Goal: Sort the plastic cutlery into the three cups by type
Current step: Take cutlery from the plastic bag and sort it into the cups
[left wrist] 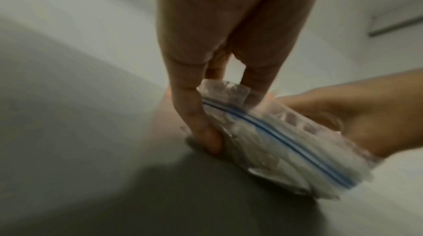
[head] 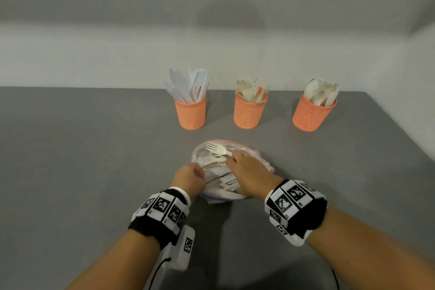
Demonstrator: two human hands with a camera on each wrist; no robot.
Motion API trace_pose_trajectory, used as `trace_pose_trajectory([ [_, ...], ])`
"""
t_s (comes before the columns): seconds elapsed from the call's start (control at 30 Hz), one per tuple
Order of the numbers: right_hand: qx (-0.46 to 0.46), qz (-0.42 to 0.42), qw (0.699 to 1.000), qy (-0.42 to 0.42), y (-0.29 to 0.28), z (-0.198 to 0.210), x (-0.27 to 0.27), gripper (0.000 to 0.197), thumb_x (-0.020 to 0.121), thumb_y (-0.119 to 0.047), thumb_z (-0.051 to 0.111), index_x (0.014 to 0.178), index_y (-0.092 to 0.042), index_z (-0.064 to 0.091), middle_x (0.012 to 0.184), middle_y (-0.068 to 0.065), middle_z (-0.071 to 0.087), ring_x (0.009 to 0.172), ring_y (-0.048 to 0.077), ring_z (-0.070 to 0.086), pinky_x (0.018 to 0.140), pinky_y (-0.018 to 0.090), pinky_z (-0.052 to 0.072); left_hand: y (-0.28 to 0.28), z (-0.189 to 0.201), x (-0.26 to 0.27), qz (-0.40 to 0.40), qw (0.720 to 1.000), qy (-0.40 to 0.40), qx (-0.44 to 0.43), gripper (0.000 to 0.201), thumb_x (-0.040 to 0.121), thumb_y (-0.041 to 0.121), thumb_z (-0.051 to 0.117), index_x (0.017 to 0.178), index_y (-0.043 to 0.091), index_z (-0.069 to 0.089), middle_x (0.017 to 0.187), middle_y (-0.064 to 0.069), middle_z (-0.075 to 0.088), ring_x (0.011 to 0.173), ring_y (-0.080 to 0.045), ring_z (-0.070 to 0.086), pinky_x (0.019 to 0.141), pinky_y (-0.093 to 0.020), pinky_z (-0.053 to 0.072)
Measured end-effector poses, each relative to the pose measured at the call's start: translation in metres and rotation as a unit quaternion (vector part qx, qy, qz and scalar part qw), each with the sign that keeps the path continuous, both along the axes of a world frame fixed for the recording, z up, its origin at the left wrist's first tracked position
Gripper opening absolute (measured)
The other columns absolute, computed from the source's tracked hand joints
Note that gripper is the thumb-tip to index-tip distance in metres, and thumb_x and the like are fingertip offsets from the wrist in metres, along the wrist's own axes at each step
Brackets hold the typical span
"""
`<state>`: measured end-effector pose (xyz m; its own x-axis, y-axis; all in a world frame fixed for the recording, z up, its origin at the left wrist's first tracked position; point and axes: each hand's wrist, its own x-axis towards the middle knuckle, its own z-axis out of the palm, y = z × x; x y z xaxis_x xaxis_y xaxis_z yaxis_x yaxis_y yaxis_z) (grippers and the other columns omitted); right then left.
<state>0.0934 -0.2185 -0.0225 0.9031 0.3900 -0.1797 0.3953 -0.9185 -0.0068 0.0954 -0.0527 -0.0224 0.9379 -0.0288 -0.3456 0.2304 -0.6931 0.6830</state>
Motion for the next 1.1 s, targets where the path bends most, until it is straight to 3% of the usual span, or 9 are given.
trace_pose_trajectory([
  [0.13,-0.035,0.001,0.999,-0.015,0.004,0.004,0.002,0.045,0.087,-0.022,0.055,0.129,-0.01,0.045,0.137,0.012,0.042,0.127,0.03,0.037,0.108,0.039,0.028,0.007,0.0,0.003,0.053,0.985,-0.033,-0.159,0.036,0.078,-0.014,0.047,0.066,0.02,0.048,0.064,-0.001,0.048,0.067,-0.022,0.047,0.062,-0.021,0.042],
  [0.23,-0.016,-0.015,1.0,-0.019,0.0,0.007,0.003,0.047,0.083,-0.026,0.06,0.124,-0.01,0.047,0.131,0.012,0.047,0.122,0.029,0.043,0.104,0.038,0.031,0.014,-0.002,0.005,0.063,0.948,0.002,-0.311,0.044,0.069,-0.022,0.047,0.08,0.02,0.057,0.082,-0.008,0.059,0.083,-0.026,0.056,0.074,-0.034,0.05],
  [0.3,0.01,-0.032,0.999,-0.038,-0.001,0.006,0.002,0.045,0.081,-0.031,0.062,0.119,-0.009,0.053,0.123,0.012,0.054,0.115,0.03,0.05,0.099,0.036,0.034,0.017,0.001,0.008,0.054,0.931,0.018,-0.359,0.05,0.068,-0.025,0.047,0.087,0.02,0.059,0.089,-0.009,0.062,0.083,-0.026,0.059,0.067,-0.03,0.055],
  [0.5,0.148,-0.08,0.986,-0.018,0.009,0.002,-0.001,0.045,0.074,-0.038,0.068,0.11,-0.012,0.065,0.112,0.007,0.067,0.106,0.026,0.059,0.096,0.032,0.043,0.037,0.009,0.014,0.067,0.936,0.013,-0.345,0.051,0.074,-0.026,0.038,0.089,0.018,0.06,0.095,-0.012,0.062,0.083,-0.025,0.061,0.063,-0.024,0.056],
  [0.67,0.233,-0.11,0.966,0.003,0.019,0.008,-0.003,0.043,0.075,-0.024,0.07,0.116,-0.014,0.062,0.111,0.005,0.068,0.103,0.022,0.061,0.085,0.022,0.041,0.047,0.018,0.019,0.116,0.931,0.03,-0.344,0.045,0.078,-0.022,0.026,0.091,0.006,0.059,0.066,-0.008,0.054,0.034,-0.003,0.051,0.037,-0.01,0.039],
  [0.77,0.287,-0.131,0.948,0.036,0.02,0.011,-0.006,0.059,0.073,-0.016,0.071,0.129,-0.014,0.054,0.117,0.005,0.065,0.108,0.021,0.06,0.086,0.018,0.04,0.049,0.017,0.02,0.093,0.946,0.036,-0.309,0.045,0.075,-0.023,0.03,0.093,0.005,0.06,0.066,-0.007,0.054,0.039,-0.008,0.053,0.038,-0.012,0.04],
  [0.87,0.229,-0.103,0.968,-0.018,0.025,0.009,-0.009,0.057,0.073,-0.022,0.07,0.127,-0.015,0.052,0.117,0.004,0.064,0.108,0.024,0.059,0.089,0.025,0.04,0.046,0.021,0.023,0.065,0.951,0.035,-0.3,0.047,0.074,-0.02,0.028,0.083,0.011,0.062,0.068,-0.008,0.055,0.049,-0.014,0.048,0.044,-0.016,0.04],
  [0.97,0.2,-0.106,0.969,-0.099,0.038,0.007,-0.009,0.05,0.077,-0.027,0.067,0.122,-0.014,0.05,0.112,0.004,0.064,0.103,0.025,0.059,0.09,0.031,0.042,0.038,0.036,0.021,0.054,0.919,0.059,-0.387,0.044,0.077,-0.019,0.027,0.086,0.007,0.061,0.068,-0.01,0.059,0.043,-0.011,0.052,0.04,-0.014,0.039],
  [1.1,0.305,-0.178,0.934,-0.059,0.032,0.009,-0.005,0.053,0.074,-0.017,0.07,0.123,-0.007,0.052,0.113,0.01,0.064,0.105,0.027,0.059,0.089,0.028,0.047,0.044,0.046,0.031,0.123,0.853,0.092,-0.498,0.038,0.085,-0.015,0.027,0.104,-0.002,0.056,0.073,-0.011,0.068,0.044,-0.012,0.061,0.041,-0.018,0.048],
])
